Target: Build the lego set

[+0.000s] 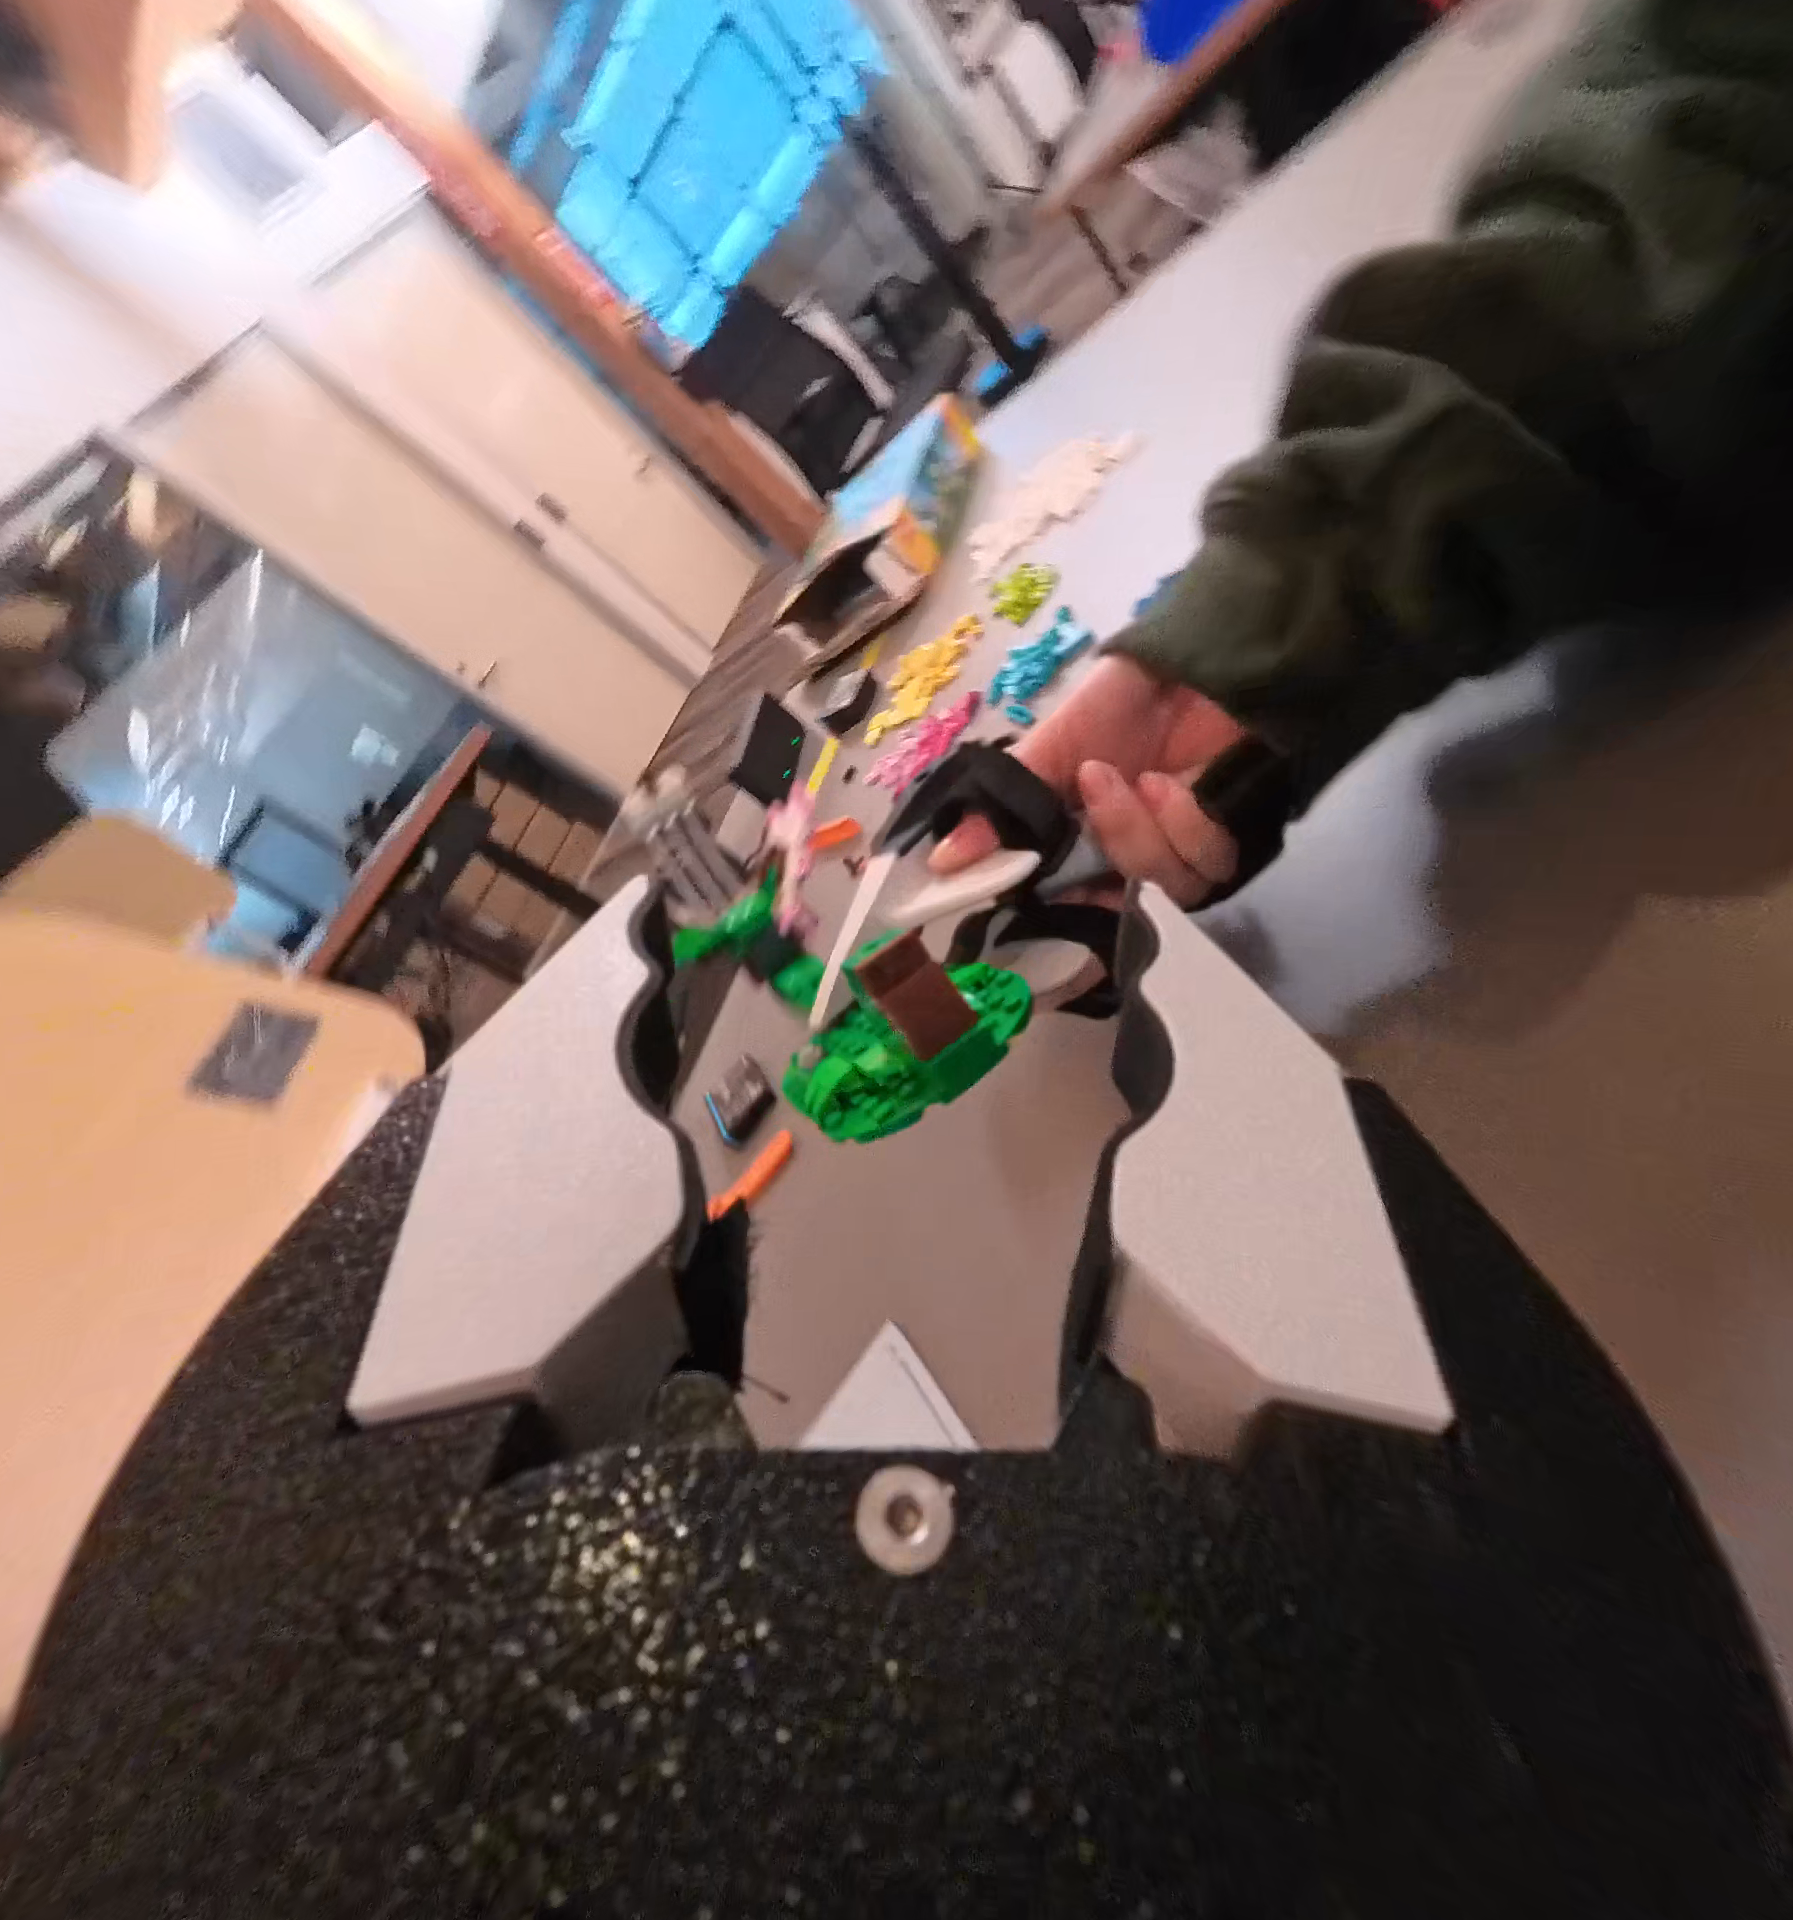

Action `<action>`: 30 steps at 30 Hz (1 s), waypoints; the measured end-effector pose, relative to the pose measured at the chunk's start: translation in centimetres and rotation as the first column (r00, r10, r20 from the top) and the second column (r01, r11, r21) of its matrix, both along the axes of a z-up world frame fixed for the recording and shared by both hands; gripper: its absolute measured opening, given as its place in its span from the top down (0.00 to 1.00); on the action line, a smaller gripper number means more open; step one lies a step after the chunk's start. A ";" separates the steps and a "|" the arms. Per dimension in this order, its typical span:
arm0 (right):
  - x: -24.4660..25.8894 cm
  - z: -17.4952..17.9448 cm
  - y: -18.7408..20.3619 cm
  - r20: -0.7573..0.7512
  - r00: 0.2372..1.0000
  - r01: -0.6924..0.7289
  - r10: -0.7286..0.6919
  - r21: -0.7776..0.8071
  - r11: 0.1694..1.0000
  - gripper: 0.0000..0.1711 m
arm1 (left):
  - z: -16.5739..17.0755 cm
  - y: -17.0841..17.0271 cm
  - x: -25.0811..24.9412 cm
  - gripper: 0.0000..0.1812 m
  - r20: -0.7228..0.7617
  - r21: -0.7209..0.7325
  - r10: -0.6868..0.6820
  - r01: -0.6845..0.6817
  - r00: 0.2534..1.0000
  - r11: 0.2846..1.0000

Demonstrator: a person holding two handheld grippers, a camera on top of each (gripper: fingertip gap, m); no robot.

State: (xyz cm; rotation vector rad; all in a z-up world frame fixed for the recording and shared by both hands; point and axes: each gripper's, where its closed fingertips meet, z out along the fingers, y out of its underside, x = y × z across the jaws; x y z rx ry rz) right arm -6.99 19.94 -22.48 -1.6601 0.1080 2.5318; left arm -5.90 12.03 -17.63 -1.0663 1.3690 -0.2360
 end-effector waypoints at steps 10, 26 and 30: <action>1.8 -3.3 4.6 0.244 0.837 0.505 -0.490 0.004 0.863 0.94 | -4.8 5.6 -3.3 0.79 0.159 -0.309 0.417 -0.356 0.895 0.882; -1.0 -6.9 2.7 0.394 0.820 0.431 -0.415 0.053 0.901 0.94 | -11.4 7.2 -3.7 0.80 -0.023 -0.575 0.396 -0.337 0.918 0.746; -1.1 -6.4 2.6 0.396 0.816 0.417 -0.420 0.101 0.903 0.94 | -11.2 6.9 -3.3 0.86 -0.011 -0.560 0.373 -0.314 0.928 0.766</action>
